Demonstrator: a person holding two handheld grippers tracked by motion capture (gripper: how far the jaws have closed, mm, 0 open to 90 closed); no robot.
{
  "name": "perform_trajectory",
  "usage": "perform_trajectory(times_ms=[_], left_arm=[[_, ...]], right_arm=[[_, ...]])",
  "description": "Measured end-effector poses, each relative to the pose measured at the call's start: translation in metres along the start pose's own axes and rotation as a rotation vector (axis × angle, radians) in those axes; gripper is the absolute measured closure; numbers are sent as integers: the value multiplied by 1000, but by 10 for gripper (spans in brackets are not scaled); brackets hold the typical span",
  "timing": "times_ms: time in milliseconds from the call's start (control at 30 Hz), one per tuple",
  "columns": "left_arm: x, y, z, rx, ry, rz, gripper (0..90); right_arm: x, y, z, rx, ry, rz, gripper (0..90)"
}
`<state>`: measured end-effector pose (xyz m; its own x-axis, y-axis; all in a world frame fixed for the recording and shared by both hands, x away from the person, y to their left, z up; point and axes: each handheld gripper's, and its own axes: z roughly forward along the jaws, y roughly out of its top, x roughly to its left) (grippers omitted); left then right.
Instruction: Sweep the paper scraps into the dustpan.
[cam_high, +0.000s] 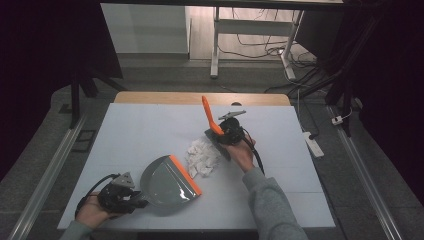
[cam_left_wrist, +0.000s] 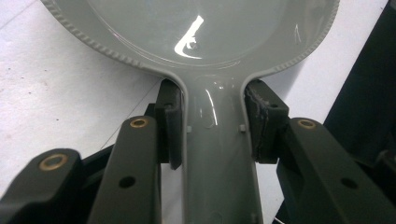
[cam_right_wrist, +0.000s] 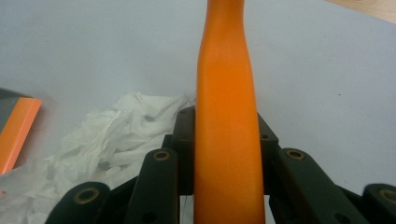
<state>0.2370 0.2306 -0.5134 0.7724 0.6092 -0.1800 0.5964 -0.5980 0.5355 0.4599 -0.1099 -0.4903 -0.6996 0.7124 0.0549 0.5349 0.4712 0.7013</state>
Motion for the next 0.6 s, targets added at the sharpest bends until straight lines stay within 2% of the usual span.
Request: perform_trajectory(times_ms=[367,600], left_arm=[[2,2,4,8,-9,-15,612],[3,4,6,9,-13,-21,612]], right_arm=[[12,1,11,33,12,-23,712],[17,1,14,34,41,-22,713]])
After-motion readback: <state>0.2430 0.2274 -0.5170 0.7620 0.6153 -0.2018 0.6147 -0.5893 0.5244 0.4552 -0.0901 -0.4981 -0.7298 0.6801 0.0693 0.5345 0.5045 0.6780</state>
